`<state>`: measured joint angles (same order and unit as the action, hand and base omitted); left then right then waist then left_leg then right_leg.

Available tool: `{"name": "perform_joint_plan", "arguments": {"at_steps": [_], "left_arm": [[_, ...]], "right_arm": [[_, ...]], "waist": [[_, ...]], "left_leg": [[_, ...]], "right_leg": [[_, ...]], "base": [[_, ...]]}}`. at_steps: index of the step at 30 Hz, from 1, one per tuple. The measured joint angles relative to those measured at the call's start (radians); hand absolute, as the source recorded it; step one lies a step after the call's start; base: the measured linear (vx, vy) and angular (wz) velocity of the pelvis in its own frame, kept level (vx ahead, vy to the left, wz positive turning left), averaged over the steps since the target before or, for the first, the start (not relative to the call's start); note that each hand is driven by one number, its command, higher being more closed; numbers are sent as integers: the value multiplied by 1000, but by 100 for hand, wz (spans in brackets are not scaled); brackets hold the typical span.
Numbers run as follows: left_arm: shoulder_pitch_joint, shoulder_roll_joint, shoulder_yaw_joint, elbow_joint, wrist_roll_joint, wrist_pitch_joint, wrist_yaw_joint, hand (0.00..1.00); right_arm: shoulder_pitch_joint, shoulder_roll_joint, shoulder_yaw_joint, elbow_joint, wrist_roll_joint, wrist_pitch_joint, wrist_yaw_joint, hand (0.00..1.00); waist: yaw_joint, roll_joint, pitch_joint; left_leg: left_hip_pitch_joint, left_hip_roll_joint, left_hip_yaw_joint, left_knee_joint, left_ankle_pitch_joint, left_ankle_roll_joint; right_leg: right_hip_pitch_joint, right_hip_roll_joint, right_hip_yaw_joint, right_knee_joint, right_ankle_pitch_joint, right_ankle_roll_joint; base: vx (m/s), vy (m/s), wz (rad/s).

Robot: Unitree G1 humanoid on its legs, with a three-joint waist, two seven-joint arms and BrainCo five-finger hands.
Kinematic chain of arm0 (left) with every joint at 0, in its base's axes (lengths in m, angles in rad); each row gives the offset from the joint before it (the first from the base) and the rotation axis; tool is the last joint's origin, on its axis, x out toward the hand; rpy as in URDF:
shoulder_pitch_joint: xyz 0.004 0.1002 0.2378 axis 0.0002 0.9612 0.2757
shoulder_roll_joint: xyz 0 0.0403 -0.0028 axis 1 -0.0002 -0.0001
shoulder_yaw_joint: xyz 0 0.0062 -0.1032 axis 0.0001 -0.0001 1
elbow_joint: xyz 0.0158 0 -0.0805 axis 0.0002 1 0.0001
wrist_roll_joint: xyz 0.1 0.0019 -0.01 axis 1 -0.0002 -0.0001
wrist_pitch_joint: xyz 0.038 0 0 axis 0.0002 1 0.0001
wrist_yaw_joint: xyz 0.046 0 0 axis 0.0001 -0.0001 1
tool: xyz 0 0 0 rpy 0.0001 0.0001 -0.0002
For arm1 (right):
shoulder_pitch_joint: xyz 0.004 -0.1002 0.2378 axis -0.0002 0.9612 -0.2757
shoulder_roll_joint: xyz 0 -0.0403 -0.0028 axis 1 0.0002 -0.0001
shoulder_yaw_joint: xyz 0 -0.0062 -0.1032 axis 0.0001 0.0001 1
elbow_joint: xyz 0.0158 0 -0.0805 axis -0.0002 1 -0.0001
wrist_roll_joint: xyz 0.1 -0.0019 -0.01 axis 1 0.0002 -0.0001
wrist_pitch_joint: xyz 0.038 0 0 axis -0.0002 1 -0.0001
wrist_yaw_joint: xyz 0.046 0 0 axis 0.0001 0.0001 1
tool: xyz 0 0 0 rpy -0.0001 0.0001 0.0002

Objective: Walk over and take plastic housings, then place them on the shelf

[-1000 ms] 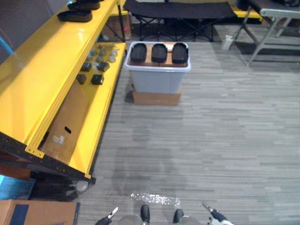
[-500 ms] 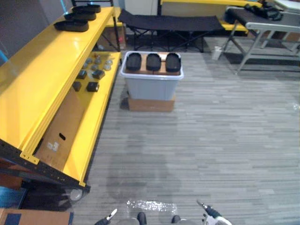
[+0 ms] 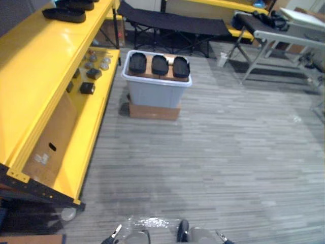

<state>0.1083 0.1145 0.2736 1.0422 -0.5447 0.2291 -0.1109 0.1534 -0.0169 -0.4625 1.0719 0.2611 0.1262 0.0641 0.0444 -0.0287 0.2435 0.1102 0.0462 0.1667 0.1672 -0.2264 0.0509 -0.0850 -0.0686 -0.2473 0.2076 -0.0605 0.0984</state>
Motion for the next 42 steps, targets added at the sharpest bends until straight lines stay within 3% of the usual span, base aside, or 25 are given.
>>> {"name": "perform_joint_plan", "arguments": {"at_steps": [4, 6, 7, 8, 9, 11, 13, 14, 15, 16, 17, 19, 22, 25, 26, 27, 30, 31, 33, 34, 35, 36, 39, 41, 42], "left_arm": [[2, -32, 50, -23, -14, -21, 2, 0], [18, -79, 123, -39, -38, -32, 24, 0], [9, -83, 146, -37, -38, -33, 27, 0], [6, -97, 146, -39, -37, -24, 30, 0], [9, -106, 159, -39, -37, -17, 29, 0], [17, -108, 184, -28, -37, -5, 29, 0], [44, -110, 189, -35, -36, -2, 19, 0], [56, -111, 190, -37, -33, 0, 16, 0], [82, -112, 199, -35, -23, 5, 9, 0], [96, -118, 209, -23, -9, 8, 4, 0], [99, -120, 216, -17, 6, 8, -4, 0], [86, -90, 214, -34, 16, -6, -48, 0], [69, -63, 216, -40, 18, -10, -80, 0], [46, -48, 182, -39, 92, -52, -99, 0], [30, -36, 148, -40, 91, -69, -99, 0], [0, -19, 99, -43, 91, -101, -100, 0], [-106, 7, 25, -96, 83, -179, -99, 0], [-122, 8, 16, -109, 82, -196, -99, 0], [-155, 1, -14, -164, 79, -244, -99, 0], [-154, 3, -17, -172, 77, -248, -97, 0], [-155, 3, -18, -173, 70, -243, -83, 0], [-154, -16, -35, -167, 68, -226, -66, 0], [-159, -63, -66, -156, 72, -162, -44, 0], [-139, -90, -58, -136, 82, -115, -20, 0], [-140, -85, -45, -143, 79, -119, -17, 0]], "right_arm": [[38, 12, -19, -7, -6, -11, 2, 0], [47, 10, -31, -21, -64, -16, 0, 0], [47, 2, -34, -23, -68, -23, 0, 0], [37, -23, -27, -32, -77, -40, -1, 0], [16, -39, -24, -42, -90, -52, -2, 0], [-34, -58, -27, -41, -119, -76, -3, 0], [-98, -80, -31, -44, -122, -106, -2, 0], [-140, -92, -30, -53, -122, -116, -5, 0], [-185, -103, -11, -94, -122, -132, -21, 0], [-192, -113, -5, -121, -122, -135, -22, 0], [-196, -112, -1, -127, -122, -135, -23, 0], [-215, -112, 64, -148, -122, -129, -19, 0], [-238, -109, 69, -143, -118, -130, -19, 0], [-228, -110, 99, -74, -131, -118, -19, 0], [-216, -108, 111, -45, -141, -108, -15, 0], [-203, -109, 132, -16, -159, -101, -7, 0], [-192, -109, 162, 5, -159, -89, 10, 0], [-186, -109, 162, 4, -159, -88, 10, 0], [-135, -92, 139, -12, -164, -72, 21, 0], [-117, -82, 139, -18, -175, -69, 21, 0], [-92, -60, 120, -32, -187, -69, 21, 0], [-88, -69, 97, -38, -199, -65, 23, 0], [-87, -63, 65, -40, -201, -55, 20, 0], [-77, -48, 61, -40, -207, -57, 19, 0], [-72, -47, 57, -40, -227, -63, 15, 0]], "waist": [[-3, 2, -9], [0, 12, -48], [-7, 22, -49], [-8, 63, -54], [2, 66, -47], [9, 67, -28], [30, 57, -24], [45, 57, -24], [65, 59, -18], [66, 74, -4], [66, 66, 3], [79, 15, 33], [94, -36, 49], [95, -37, 53], [79, -31, 56], [72, -14, 66], [46, 22, 88], [44, 21, 87], [33, 7, 91], [32, -5, 89], [24, -13, 92], [22, 16, 81], [22, 24, 75], [22, 20, 71], [22, 23, 72]], "left_leg": [[7, -28, -40, 79, -105, -18], [-56, -30, -44, 260, -194, -73], [-105, -10, -32, 368, -201, -85], [-197, 44, 3, 579, -160, -129], [-254, 70, 22, 702, -142, -123], [-287, 62, 35, 682, -161, -91], [-354, 38, 37, 534, -149, -91], [-395, 37, 35, 434, -113, -95], [-428, 51, 37, 238, 24, -96], [-406, 69, 49, 217, 155, -81], [-389, 58, 65, 214, 173, -41], [-387, 28, 74, 237, 114, -38], [-385, 28, 93, 325, 12, -38], [-294, 21, 118, 330, -58, -6], [-259, 23, 111, 326, -71, 0], [-212, 33, 104, 306, -78, -4], [-144, 84, 90, 236, -69, -23], [-134, 86, 92, 221, -68, -31], [-89, 97, 89, 232, -114, -99], [-79, 97, 87, 251, -134, -117], [-59, 111, 69, 290, -175, -145], [-55, 154, 41, 301, -186, -154], [-19, 194, 26, 273, -174, -154], [-66, 212, -15, 404, -116, -161], [-120, 229, -24, 530, -45, -168]], "right_leg": [[-77, -19, -1, 161, -43, -62], [-76, -4, -27, 169, -55, -83], [-62, -2, -44, 168, -77, -76], [-25, 12, -60, 144, -62, -90], [36, 11, -60, 96, -62, -89], [154, -10, -55, 21, -59, -85], [194, -55, -37, -8, -60, -84], [197, -68, -18, -22, -69, -72], [215, -89, 8, -36, -127, -1], [243, -87, 11, -31, -143, 20], [253, -97, 19, -23, -155, 27], [242, -111, 37, 13, -158, -18], [228, -131, 77, 75, -154, -15], [121, -197, 55, 393, -151, 40], [104, -193, 41, 436, -197, 26], [74, -173, 0, 433, -240, -12], [-73, -69, -57, 238, -230, -37], [-99, -65, -57, 177, -192, -39], [-151, -81, -57, -36, 12, -44], [-152, -89, -56, -51, 71, -40], [-148, -90, -61, 2, 190, -78], [-151, -57, -84, 49, 137, -86], [-163, -19, -94, 121, 38, -96], [-138, -16, -109, 145, -11, -102], [-110, -8, -114, 141, -31, -100]], "base": [[228, -74, 32], [415, -167, 46], [402, -139, 51], [319, -107, 45], [289, -67, 30], [72, -86, 14], [-162, -43, -23], [-265, -18, -69], [-145, 32, -65], [17, 122, -43], [336, 203, 7], [385, 161, 6], [353, 94, -22], [398, 77, -26], [419, 30, 11], [291, -17, 19], [-168, -97, 11], [-321, -43, 8], [-179, -57, 12], [87, -206, 15], [255, -288, 8], [301, -312, 3], [281, -218, -9], [208, -141, 10], [164, -114, 14]]}}
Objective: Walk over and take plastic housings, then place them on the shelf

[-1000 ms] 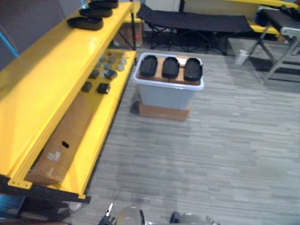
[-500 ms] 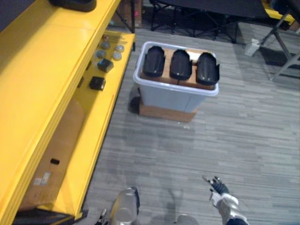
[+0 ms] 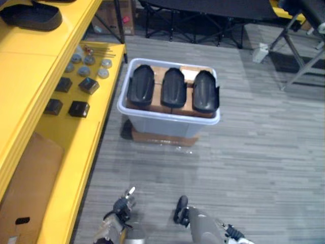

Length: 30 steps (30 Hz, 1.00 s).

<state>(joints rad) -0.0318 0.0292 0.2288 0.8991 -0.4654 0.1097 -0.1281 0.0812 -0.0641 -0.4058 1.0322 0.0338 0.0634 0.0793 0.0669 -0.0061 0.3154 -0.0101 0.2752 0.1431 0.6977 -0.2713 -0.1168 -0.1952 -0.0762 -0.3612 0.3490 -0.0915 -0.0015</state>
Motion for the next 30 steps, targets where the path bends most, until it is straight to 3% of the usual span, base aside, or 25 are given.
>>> {"name": "perform_joint_plan", "arguments": {"at_steps": [2, 3, 4, 5, 7, 8, 9, 10, 12, 13, 15, 17, 18, 21, 23, 24, 25, 26, 28, 30], "left_arm": [[0, 8, 27, 3, 2, 2, 1, 0], [8, 14, 67, 9, 6, 4, -2, 0], [17, 17, 78, 13, 12, 6, -3, 0], [39, 26, 90, 17, 15, 7, -8, 0], [104, 36, 125, 26, 60, 24, -23, 0], [154, 37, 139, 48, 99, 39, -37, 0], [186, 41, 152, 85, 122, 43, -44, 0], [203, 52, 153, 99, 125, 44, -48, 0], [221, 85, 168, 105, 130, 39, -70, 0], [221, 87, 187, 105, 131, 38, -73, 0], [203, 81, 197, 101, 130, 0, -76, 0], [160, 86, 174, 86, 128, -42, -69, 0], [127, 110, 127, 64, 117, -70, -58, 0], [-26, 184, 16, 14, 85, -115, -12, 0], [-104, 212, -21, 4, 66, -117, 11, 0], [-161, 246, -60, -6, 75, -113, 33, 0], [-178, 260, -70, -8, 81, -108, 38, 0], [-204, 265, -77, -11, 84, -97, 48, 0], [-207, 225, -93, -4, 119, -63, 48, 0], [-199, 174, -149, 34, 163, -36, 47, 0]], "right_arm": [[3, -8, 1, 0, -29, -18, -14, 0], [-6, -19, 3, 1, -40, -37, -22, 0], [-11, -23, 2, 1, -40, -46, -29, 0], [-24, -29, 2, 2, -44, -61, -38, 0], [-61, -53, 2, 1, -53, -92, -40, 0], [-76, -69, 12, -16, -59, -106, -41, 0], [-89, -66, 36, -17, -61, -105, -42, 0], [-94, -66, 58, -24, -65, -106, -39, 0], [-121, -69, 89, -37, -90, -107, -47, 0], [-132, -69, 95, -36, -94, -107, -51, 0], [-147, -87, 138, -33, -126, -115, -57, 0], [-153, -91, 155, -7, -140, -130, -56, 0], [-149, -90, 171, 16, -168, -138, -54, 0], [-146, -94, 208, 25, -194, -188, -60, 0], [-153, -94, 214, 22, -189, -207, -65, 0], [-155, -89, 228, 22, -188, -215, -78, 0], [-160, -84, 241, 21, -187, -215, -79, 0], [-191, -84, 250, 22, -186, -211, -76, 0], [-226, -97, 286, 1, -186, -215, -70, 0], [-219, -100, 315, -4, -184, -208, -56, 0]], "waist": [[1, 14, -1], [6, 19, -4], [7, 20, -4], [12, 17, -3], [42, 21, -1], [62, 54, -7], [83, 43, -8], [85, 35, -15], [97, -15, -1], [102, -26, 4], [106, -48, 2], [103, -47, 16], [91, -40, 26], [63, -35, 51], [44, -41, 54], [35, -80, 64], [33, -101, 75], [34, -99, 101], [25, -68, 124], [25, -56, 136]], "left_leg": [[-82, 28, -29, 173, 120, -26], [-139, 5, -38, 235, 27, -32], [-152, -19, -30, 212, -5, -12], [-172, -64, -17, 137, -30, 24], [-212, -142, 37, -147, -2, 34], [-213, -137, 40, -286, 140, 49], [-187, -141, 83, -298, 125, 65], [-179, -154, 88, -312, 121, 70], [-185, -167, 101, -272, 82, 87], [-185, -166, 112, -258, 73, 93], [-173, -166, 126, -222, 26, 112], [-125, -163, 110, -234, 7, 116], [-83, -154, 80, -266, 1, 106], [-74, -113, -18, -311, 7, 77], [-112, -94, -67, -310, 15, 53], [-131, -108, -102, -296, 17, 18], [-133, -118, -116, -287, 10, 6], [-139, -99, -141, -265, -1, -12], [-161, -56, -159, -254, 6, -23], [-132, -44, -163, -262, 19, -45]], "right_leg": [[66, 11, 1, -51, -6, -5], [137, 15, 6, -111, -3, -11], [165, 10, 10, -131, -2, -12], [198, -5, 24, -152, -5, -7], [229, -32, 77, -163, -26, 26], [237, -10, 109, -160, -44, 52], [256, -15, 143, -165, -47, 62], [264, -23, 149, -176, -49, 59], [272, -39, 152, -202, -46, 65], [271, -44, 150, -195, -48, 69], [238, -81, 130, -65, -90, 135], [189, -111, 63, 115, -94, 145], [177, -117, 24, 171, -123, 119], [94, -74, 14, 90, -151, 87], [33, -68, 54, 1, -115, 98], [21, -64, 124, -152, 102, 113], [21, -71, 150, -173, 242, 111], [44, -59, 146, -177, 190, 112], [59, -14, 133, -216, 183, 99], [115, -1, 110, -243, 168, 79]], "base": [[121, -31, 14], [213, 23, 9], [305, 48, -5], [227, 70, -23], [313, 124, -78], [388, 180, -110], [357, 154, -72], [446, 135, -27], [460, 90, -2], [387, 65, -20], [364, 52, -12], [261, -10, 10], [162, -45, 34], [-55, -34, 70], [-170, -19, 85], [-129, -79, 87], [-14, -215, 76], [114, -285, 33], [154, -238, 13], [146, -134, 25]]}}
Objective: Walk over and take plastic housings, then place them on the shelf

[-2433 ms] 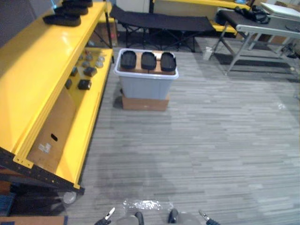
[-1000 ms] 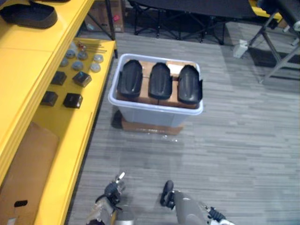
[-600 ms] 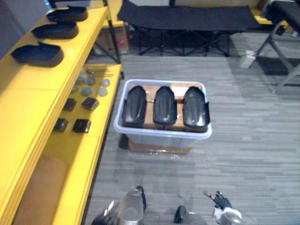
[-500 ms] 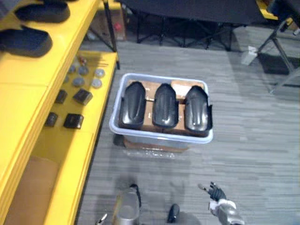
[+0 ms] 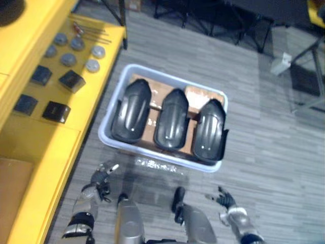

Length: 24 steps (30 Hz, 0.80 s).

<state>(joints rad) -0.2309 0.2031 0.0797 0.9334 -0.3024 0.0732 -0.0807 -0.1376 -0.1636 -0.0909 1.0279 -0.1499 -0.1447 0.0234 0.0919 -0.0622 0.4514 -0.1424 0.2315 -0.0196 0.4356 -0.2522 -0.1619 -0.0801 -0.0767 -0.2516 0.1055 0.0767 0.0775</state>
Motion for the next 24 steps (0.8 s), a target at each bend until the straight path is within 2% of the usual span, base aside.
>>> {"name": "perform_joint_plan", "arguments": {"at_steps": [2, 3, 7, 10, 14, 17, 21, 23, 24], "left_arm": [[17, -29, -38, 11, 16, 4, -1, 0], [22, -44, -66, 13, 63, 10, -1, 0], [17, -40, -109, 34, 156, 35, 0, 0], [30, -16, -143, 49, 157, 44, -10, 0], [37, -13, -143, 74, 155, 70, -14, 0], [37, -7, -143, 83, 154, 69, -14, 0], [41, 1, -140, 106, 142, 68, -16, 0], [52, 5, -137, 107, 115, 67, -17, 0], [59, 5, -130, 108, 106, 67, -20, 0]], "right_arm": [[18, 3, 12, -12, 2, 11, 7, 0], [25, 3, 12, -22, 2, 22, 16, 0], [26, 10, 16, -22, 41, 42, 21, 0], [57, 11, 13, -22, 58, 44, 44, 0], [133, 25, 17, -22, 53, 40, 133, 0], [158, 27, 38, -22, 62, 40, 138, 0], [169, 32, 56, -18, 67, 41, 139, 0], [175, 37, 56, -17, 84, 30, 142, 0], [181, 39, 56, -17, 105, 10, 150, 0]], "waist": [[-1, 0, 0], [-5, -2, -1], [-6, -6, 2], [-24, -7, 2], [-44, -9, -7], [-54, -14, -13], [-50, -34, -45], [-51, -38, -60], [-52, -39, -66]], "left_leg": [[38, 1, 2, -22, 2, 0], [41, -3, 3, -30, 4, -3], [38, -19, 31, -46, 6, -6], [50, -36, 58, -54, 14, 3], [73, -44, 81, -83, 24, 4], [72, -43, 84, -94, 24, 4], [70, -48, 86, -120, 29, 4], [69, -51, 86, -126, 30, 5], [70, -54, 86, -133, 32, 6]], "right_leg": [[40, 3, -9, -18, -7, -1], [50, -2, -23, -24, -12, -1], [35, -18, -17, -24, -18, 5], [35, -37, -4, -25, -17, 6], [48, -45, 9, -46, -8, 19], [45, -45, 9, -50, 1, 21], [44, -46, 8, -72, 13, 25], [43, -48, 8, -78, 14, 27], [43, -49, 8, -82, 15, 28]], "base": [[94, -59, 24], [39, -7, 22], [-6, 11, 6], [-46, 38, -11], [-66, 4, -9], [-94, -2, 1], [-64, -7, 4], [0, 0, 0], [0, 0, 0]]}}
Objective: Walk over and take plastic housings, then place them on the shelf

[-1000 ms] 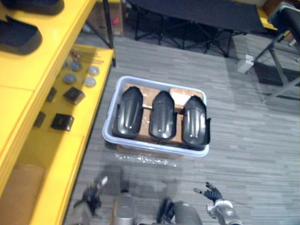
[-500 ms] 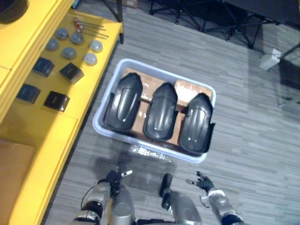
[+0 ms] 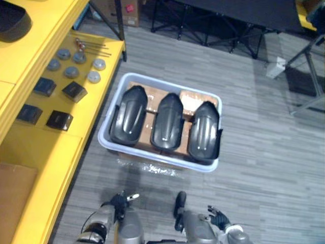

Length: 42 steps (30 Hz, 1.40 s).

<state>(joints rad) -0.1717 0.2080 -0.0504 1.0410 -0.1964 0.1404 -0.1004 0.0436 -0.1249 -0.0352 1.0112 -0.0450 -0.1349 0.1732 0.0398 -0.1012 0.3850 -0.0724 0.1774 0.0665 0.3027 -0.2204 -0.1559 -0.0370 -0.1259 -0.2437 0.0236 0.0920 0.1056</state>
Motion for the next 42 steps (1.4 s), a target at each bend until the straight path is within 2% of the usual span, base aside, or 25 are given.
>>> {"name": "perform_joint_plan", "arguments": {"at_steps": [4, 5, 6, 7, 9, 11, 12, 14, 16, 17, 18, 20, 21, 22, 24, 26, 28, 30, 32, 34, 36, 40, 42], "left_arm": [[16, -12, 9, 0, 1, -1, -12, 0], [17, -18, 10, 0, 2, 0, -17, 0], [19, -19, 10, 0, 2, 0, -23, 0], [20, -18, 9, 1, 1, -1, -25, 0], [23, -18, 8, 0, 0, -3, -26, 0], [23, -17, 7, 1, 0, -8, -28, 0], [23, -17, 3, -1, 1, -13, -28, 0], [22, -17, -2, -2, 4, -33, -28, 0], [20, -13, -5, -2, 10, -43, -26, 0], [22, -10, -5, -2, 11, -45, -26, 0], [25, -7, -5, -5, 19, -47, -29, 0], [26, -1, -5, -9, 25, -47, -35, 0], [27, 0, -4, -19, 53, -48, -38, 0], [31, 0, -3, -26, 59, -49, -38, 0], [40, 1, 0, -41, 61, -60, -40, 0], [45, 0, 5, -59, 62, -77, -43, 0], [52, 3, 10, -81, 62, -81, -47, 0], [53, 12, 43, -109, 62, -114, -44, 0], [53, 23, 59, -129, 62, -131, -29, 0], [53, 38, 78, -131, 63, -144, -3, 0], [60, 56, 78, -100, 91, -149, 55, 0], [77, 55, 85, -77, 93, -156, 132, 0], [73, 40, 84, -76, 92, -170, 171, 0]], "right_arm": [[23, -2, 14, -15, -36, -119, 13, 0], [30, -19, 59, -63, -70, -168, 19, 0], [38, -39, 122, -142, -88, -210, 31, 0], [38, -44, 160, -186, -89, -229, 42, 0], [6, -68, 333, -361, -89, -295, 103, 0], [-51, -71, 473, -476, -85, -341, 155, 0], [-98, -75, 572, -577, -80, -364, 170, 0], [-191, -72, 681, -729, -42, -368, 175, 0], [-305, -52, 701, -865, 34, -354, 152, 0], [-369, -43, 682, -920, 85, -325, 122, 0], [-485, -29, 616, -975, 133, -281, 42, 0], [-605, -21, 520, -987, 154, -230, -68, 0], [-688, -29, 419, -978, 158, -177, -183, 0], [-708, -36, 385, -972, 158, -157, -228, 0], [-733, -83, 311, -962, 163, -111, -358, 0], [-698, -169, 216, -960, 189, -65, -476, 0], [-666, -203, 150, -948, 197, -31, -529, 0], [-654, -243, 54, -896, 214, 2, -596, 0], [-654, -276, -8, -836, 231, 16, -641, 0], [-653, -305, -56, -746, 264, 28, -680, 0], [-653, -320, -103, -645, 305, 33, -720, 0], [-657, -381, -116, -517, 380, 34, -724, 0], [-666, -396, -133, -406, 432, 35, -717, 0]], "waist": [[0, 6, -21], [0, 10, -26], [-1, 11, -27], [0, 11, -27], [3, 8, -29], [8, 6, -30], [27, 4, -32], [55, -9, -39], [74, -17, -41], [84, -23, -45], [92, -37, -55], [97, -47, -61], [101, -48, -62], [101, -48, -62], [104, -47, -61], [103, -33, -51], [101, -31, -46], [90, -34, 8], [85, -41, 31], [83, -48, 47], [83, -50, 55], [85, -49, 56], [85, -40, 64]], "left_leg": [[4, -15, -4, -39, 20, 1], [6, -18, -3, -45, 22, -1], [12, -20, -3, -50, 24, -2], [15, -20, -3, -50, 25, -2], [19, -21, -5, -47, 29, -2], [19, -21, -25, -46, 29, -2], [16, -20, -34, -46, 29, -2], [4, -19, -41, -43, 29, -2], [1, -19, -60, -23, 29, -2], [5, -19, -65, -14, 29, -2], [8, -19, -72, -7, 29, -2], [2, -20, -79, 2, 29, -2], [2, -20, -86, 12, 28, -2], [3, -20, -87, 16, 27, 0], [-1, -18, -87, 26, 17, 1], [-42, -6, -89, 59, -13, 7], [-69, -1, -90, 79, -15, 7], [-91, 5, -92, 103, -16, 7], [-145, 11, -97, 127, -15, 6], [-193, 15, -107, 146, -15, 5], [-229, 21, -113, 166, -19, -1], [-281, 21, -115, 206, -18, -1], [-299, 19, -116, 227, -19, 0]], "right_leg": [[-1, -10, -7, -14, 8, 1], [-1, -12, -7, -19, 11, 1], [2, -14, -7, -19, 15, 1], [5, -13, -7, -19, 15, 1], [16, -13, -12, -26, 15, 1], [38, -12, -37, -40, 15, 0], [43, -9, -48, -42, 15, 0], [43, -7, -58, -49, 15, 0], [56, -4, -63, -52, 17, -3], [68, -4, -63, -53, 17, -3], [78, -4, -63, -52, 17, -3], [79, -4, -64, -51, 18, -4], [89, -3, -66, -51, 20, -7], [93, -3, -67, -50, 20, -7], [92, -1, -68, -49, 19, -7], [72, 6, -67, -32, 12, -14], [45, 8, -63, -15, 4, -21], [22, 9, -58, 6, -5, -19], [-24, 15, -56, 15, -3, -12], [-57, 23, -57, 12, 16, -11], [-87, 30, -59, 13, 25, -12], [-121, 30, -59, 15, 27, -12], [-124, 28, -59, 17, 27, -12]], "base": [[49, 6, 7], [85, 14, 1], [85, 13, -1], [80, 6, -3], [70, -4, 4], [60, -21, 26], [43, -25, 27], [27, -16, 20], [20, 7, 24], [-5, 25, 23], [-15, 23, 18], [-38, 15, 11], [-52, 11, 11], [-59, 8, 8], [-71, 5, 2], [-109, 19, 2], [-95, 16, -4], [-126, 8, -4], [-123, -1, -5], [-36, -3, -1], [37, 0, 1], [75, 22, 1], [47, 32, 5]]}}
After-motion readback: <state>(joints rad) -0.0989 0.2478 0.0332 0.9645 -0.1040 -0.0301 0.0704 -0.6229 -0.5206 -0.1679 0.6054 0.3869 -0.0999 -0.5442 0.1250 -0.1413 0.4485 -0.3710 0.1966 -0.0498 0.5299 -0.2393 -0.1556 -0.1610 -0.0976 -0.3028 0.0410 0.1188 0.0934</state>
